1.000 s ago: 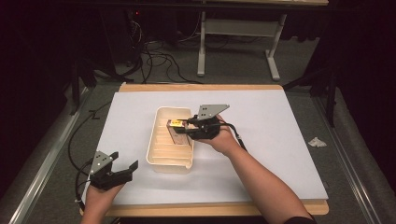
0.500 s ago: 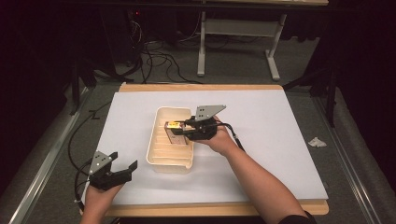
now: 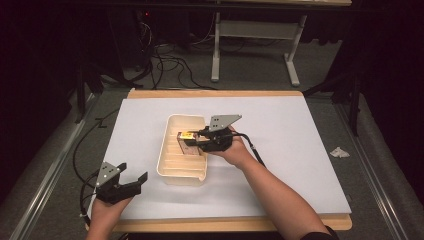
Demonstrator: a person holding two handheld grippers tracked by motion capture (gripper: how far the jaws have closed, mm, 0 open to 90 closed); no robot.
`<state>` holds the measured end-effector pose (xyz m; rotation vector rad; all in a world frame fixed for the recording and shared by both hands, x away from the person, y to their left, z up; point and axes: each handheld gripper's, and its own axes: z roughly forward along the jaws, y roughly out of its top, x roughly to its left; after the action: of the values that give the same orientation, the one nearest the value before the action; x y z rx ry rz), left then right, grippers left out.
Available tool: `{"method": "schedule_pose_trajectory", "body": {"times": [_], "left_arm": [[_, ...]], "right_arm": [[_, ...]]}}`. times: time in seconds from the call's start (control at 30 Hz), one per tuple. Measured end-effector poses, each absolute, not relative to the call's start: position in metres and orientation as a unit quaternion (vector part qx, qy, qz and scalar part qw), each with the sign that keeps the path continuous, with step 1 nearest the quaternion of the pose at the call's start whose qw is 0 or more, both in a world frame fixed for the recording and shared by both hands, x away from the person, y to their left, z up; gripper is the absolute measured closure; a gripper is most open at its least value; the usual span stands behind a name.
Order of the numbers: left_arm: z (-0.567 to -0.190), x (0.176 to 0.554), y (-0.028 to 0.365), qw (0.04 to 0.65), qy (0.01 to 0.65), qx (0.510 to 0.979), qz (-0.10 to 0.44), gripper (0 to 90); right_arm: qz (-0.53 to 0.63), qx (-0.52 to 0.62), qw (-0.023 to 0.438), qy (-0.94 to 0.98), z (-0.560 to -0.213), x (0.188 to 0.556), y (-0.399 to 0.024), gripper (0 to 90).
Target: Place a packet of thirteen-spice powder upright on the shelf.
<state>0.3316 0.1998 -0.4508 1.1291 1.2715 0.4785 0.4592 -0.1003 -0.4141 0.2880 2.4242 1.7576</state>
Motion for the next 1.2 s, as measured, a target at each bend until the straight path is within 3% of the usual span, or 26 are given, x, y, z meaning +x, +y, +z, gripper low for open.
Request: {"method": "schedule_pose_trajectory", "body": {"times": [0.8,1.2], "left_arm": [[-0.450,0.331,0.199,0.635,0.555,0.496,0.207,15.7],[-0.450,0.331,0.199,0.635,0.555,0.496,0.207,15.7]], "right_arm": [[0.558,0.100,0.080,0.820,-0.425,0.451,-0.099,64.1],[0.549,0.120,0.081,0.823,-0.421,0.449,-0.099,46.0]]}}
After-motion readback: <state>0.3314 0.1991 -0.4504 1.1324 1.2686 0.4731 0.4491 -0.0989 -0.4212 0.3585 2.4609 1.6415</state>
